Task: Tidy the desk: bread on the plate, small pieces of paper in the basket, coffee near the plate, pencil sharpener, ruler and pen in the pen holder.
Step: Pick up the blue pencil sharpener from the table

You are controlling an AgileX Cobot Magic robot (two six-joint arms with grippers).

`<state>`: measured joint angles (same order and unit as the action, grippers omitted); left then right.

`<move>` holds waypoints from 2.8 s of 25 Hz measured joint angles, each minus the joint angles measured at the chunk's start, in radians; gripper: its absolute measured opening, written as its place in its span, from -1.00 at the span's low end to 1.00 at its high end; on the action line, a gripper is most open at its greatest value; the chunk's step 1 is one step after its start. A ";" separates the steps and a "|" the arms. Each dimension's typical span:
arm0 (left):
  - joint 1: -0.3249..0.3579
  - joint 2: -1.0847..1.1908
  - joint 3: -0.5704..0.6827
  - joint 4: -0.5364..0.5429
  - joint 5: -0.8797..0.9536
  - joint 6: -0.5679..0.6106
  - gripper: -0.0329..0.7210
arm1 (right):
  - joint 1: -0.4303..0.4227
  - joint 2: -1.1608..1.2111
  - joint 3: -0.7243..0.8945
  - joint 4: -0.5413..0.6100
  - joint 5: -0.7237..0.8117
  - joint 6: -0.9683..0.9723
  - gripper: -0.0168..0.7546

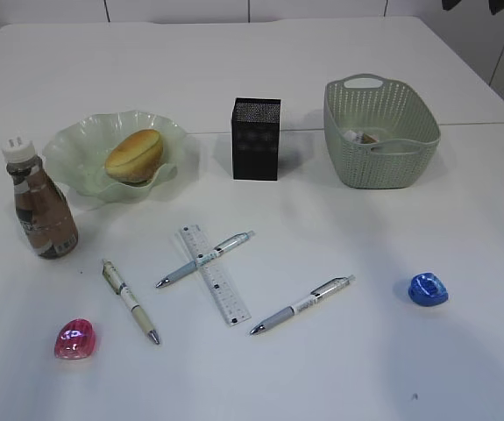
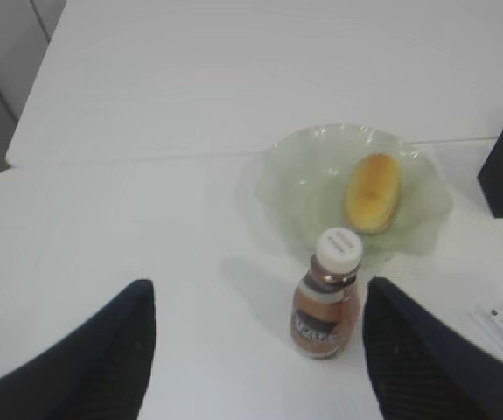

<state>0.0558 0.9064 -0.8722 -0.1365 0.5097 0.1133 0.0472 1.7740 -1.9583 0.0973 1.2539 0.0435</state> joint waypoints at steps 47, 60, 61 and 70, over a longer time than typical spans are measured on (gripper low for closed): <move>0.048 -0.002 -0.036 -0.078 0.685 -0.042 0.39 | 0.098 -0.108 0.558 -0.097 -0.014 0.083 0.25; 0.048 -0.002 -0.036 -0.080 0.694 -0.043 0.39 | 0.098 -0.053 0.558 -0.080 -0.018 0.096 0.54; 0.048 -0.002 -0.036 -0.080 0.694 -0.043 0.39 | 0.098 -0.053 0.558 -0.080 -0.018 0.096 0.54; 0.048 -0.002 -0.036 -0.080 0.696 -0.043 0.39 | 0.098 0.077 0.558 -0.080 -0.030 0.100 0.64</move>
<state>0.1042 0.9043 -0.9086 -0.2160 1.2062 0.0708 0.1455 1.8509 -1.4005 0.0174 1.2237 0.1434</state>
